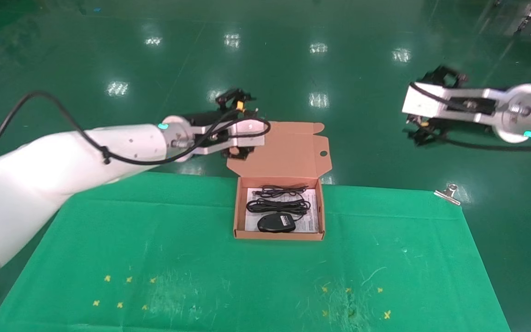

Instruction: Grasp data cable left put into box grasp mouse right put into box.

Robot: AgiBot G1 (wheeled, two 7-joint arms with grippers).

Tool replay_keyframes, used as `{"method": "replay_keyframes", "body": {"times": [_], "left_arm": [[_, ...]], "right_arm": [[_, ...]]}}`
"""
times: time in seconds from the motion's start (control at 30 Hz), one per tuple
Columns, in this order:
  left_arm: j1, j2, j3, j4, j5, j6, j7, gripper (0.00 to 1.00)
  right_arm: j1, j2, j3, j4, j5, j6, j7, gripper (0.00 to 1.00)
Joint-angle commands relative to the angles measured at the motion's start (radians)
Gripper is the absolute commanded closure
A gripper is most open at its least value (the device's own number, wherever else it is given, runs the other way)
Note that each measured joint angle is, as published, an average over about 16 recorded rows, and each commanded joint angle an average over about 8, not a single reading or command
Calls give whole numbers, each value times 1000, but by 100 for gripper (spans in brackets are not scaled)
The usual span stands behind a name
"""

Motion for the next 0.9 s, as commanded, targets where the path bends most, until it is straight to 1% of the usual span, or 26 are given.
{"method": "replay_keyframes", "body": {"times": [0.03,0.63,0.9], "left_arm": [[17,-20,-27,-16,-23,29,-13,0],[250,-278,-369,-235,-332,449,-184,0],[337,-374,-496,-316,-448,605,-248,0]], "right_arm": [[-12,3,13,4,21,-19,-7,0],[-282,79,310,101,480,-331,-70,0],[-382,108,420,137,650,-448,-94,0]]}}
